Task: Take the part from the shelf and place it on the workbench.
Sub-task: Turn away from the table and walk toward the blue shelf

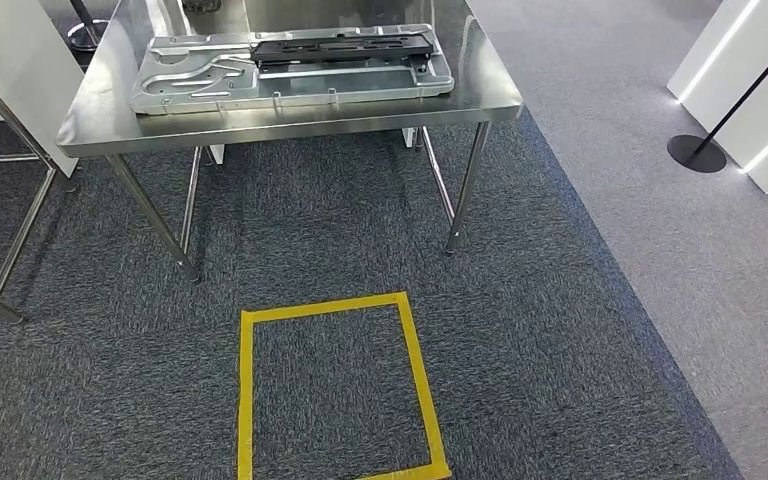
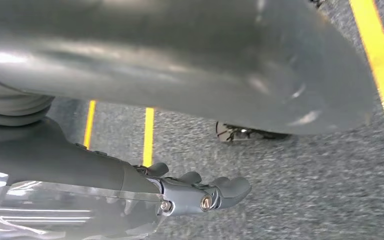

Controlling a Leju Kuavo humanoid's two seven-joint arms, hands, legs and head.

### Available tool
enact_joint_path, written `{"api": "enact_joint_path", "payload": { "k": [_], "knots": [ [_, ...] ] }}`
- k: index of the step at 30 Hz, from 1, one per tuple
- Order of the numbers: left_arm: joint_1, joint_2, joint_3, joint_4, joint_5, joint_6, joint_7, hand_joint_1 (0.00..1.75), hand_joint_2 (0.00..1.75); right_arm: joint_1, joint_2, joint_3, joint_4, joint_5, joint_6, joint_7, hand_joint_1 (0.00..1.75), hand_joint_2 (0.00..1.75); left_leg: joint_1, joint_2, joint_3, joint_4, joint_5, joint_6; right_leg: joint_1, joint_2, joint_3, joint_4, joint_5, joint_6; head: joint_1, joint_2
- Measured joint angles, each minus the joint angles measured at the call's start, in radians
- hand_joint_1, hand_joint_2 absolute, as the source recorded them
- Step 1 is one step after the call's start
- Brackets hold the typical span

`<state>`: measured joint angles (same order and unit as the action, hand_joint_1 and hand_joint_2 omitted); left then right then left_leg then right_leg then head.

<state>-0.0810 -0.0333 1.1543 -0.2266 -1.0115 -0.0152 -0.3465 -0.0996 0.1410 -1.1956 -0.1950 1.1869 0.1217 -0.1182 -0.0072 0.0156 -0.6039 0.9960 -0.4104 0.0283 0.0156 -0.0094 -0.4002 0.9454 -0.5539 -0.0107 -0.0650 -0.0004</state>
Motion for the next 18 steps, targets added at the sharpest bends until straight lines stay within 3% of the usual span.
{"api": "enact_joint_path", "payload": {
  "k": [2,3,5,7,8,9,10,12,14,18],
  "knots": [
    [-0.001,0.000,0.000,0.000,-0.003,0.004,0.002,0.00,0.00,0.000,0.000,0.001,0.001,0.001,0.001,-0.001,0.00,0.00,0.002,0.001,-0.004,0.000,0.010,-0.011,-0.001,-0.002,-0.001,-0.020,0.010,-0.005,0.000,0.000],
    [-0.001,0.000,0.000,0.000,-0.004,0.006,0.002,0.00,0.00,0.001,0.001,0.001,0.001,0.002,0.001,-0.001,0.00,0.00,0.003,-0.001,-0.009,0.011,-0.002,-0.017,-0.003,-0.003,-0.006,-0.023,0.019,-0.011,0.000,0.000],
    [0.001,0.000,0.000,0.000,-0.005,0.008,0.003,0.00,0.00,0.002,0.001,0.002,0.001,0.004,0.002,-0.001,0.00,0.00,0.007,-0.006,-0.038,0.091,-0.072,-0.029,-0.008,-0.005,-0.019,-0.027,0.036,-0.018,0.000,0.000],
    [0.003,0.002,0.000,0.000,-0.006,0.009,0.004,0.00,0.00,0.004,0.001,0.002,0.001,0.007,0.002,0.000,0.00,0.00,0.012,-0.007,-0.079,0.224,-0.150,-0.040,-0.008,-0.005,-0.039,-0.022,0.048,-0.019,0.000,0.000],
    [0.003,0.002,0.000,0.000,-0.006,0.010,0.004,0.00,0.00,0.005,0.001,0.002,0.002,0.006,0.003,0.001,0.00,0.00,0.015,-0.007,-0.089,0.271,-0.165,-0.045,-0.009,-0.005,-0.049,-0.017,0.053,-0.018,0.000,0.000],
    [0.004,0.002,0.000,0.000,-0.006,0.010,0.004,0.00,0.00,0.006,0.001,0.002,0.002,0.004,0.004,0.002,0.00,0.00,0.018,-0.007,-0.081,0.280,-0.159,-0.049,-0.011,-0.005,-0.059,-0.011,0.056,-0.016,0.000,0.000],
    [0.004,0.003,0.000,0.000,-0.006,0.010,0.004,0.00,0.00,0.006,0.001,0.002,0.002,0.001,0.007,0.005,0.00,0.00,0.021,-0.007,-0.052,0.248,-0.137,-0.052,-0.013,-0.005,-0.068,-0.003,0.057,-0.013,0.000,0.000],
    [0.003,0.003,0.000,0.000,-0.006,0.010,0.004,0.00,0.00,0.007,0.002,0.002,0.003,-0.006,0.017,0.009,0.00,0.00,0.026,-0.007,0.039,0.109,-0.095,-0.056,-0.017,-0.004,-0.086,0.018,0.054,-0.005,0.000,0.000],
    [0.003,0.004,0.000,0.000,-0.005,0.011,0.004,0.00,0.00,0.006,0.002,0.002,0.003,-0.009,0.027,0.009,0.00,0.00,0.024,-0.010,0.088,0.021,-0.085,-0.047,-0.015,-0.003,-0.102,0.036,0.051,0.006,0.000,0.000],
    [0.005,0.003,0.001,0.000,-0.004,0.010,0.005,0.00,0.00,0.006,0.000,0.000,0.003,-0.016,0.038,0.007,0.00,1.75,0.024,-0.012,0.078,0.010,-0.084,-0.015,-0.015,-0.001,-0.119,0.061,0.042,0.027,0.000,0.000]
  ]
}}
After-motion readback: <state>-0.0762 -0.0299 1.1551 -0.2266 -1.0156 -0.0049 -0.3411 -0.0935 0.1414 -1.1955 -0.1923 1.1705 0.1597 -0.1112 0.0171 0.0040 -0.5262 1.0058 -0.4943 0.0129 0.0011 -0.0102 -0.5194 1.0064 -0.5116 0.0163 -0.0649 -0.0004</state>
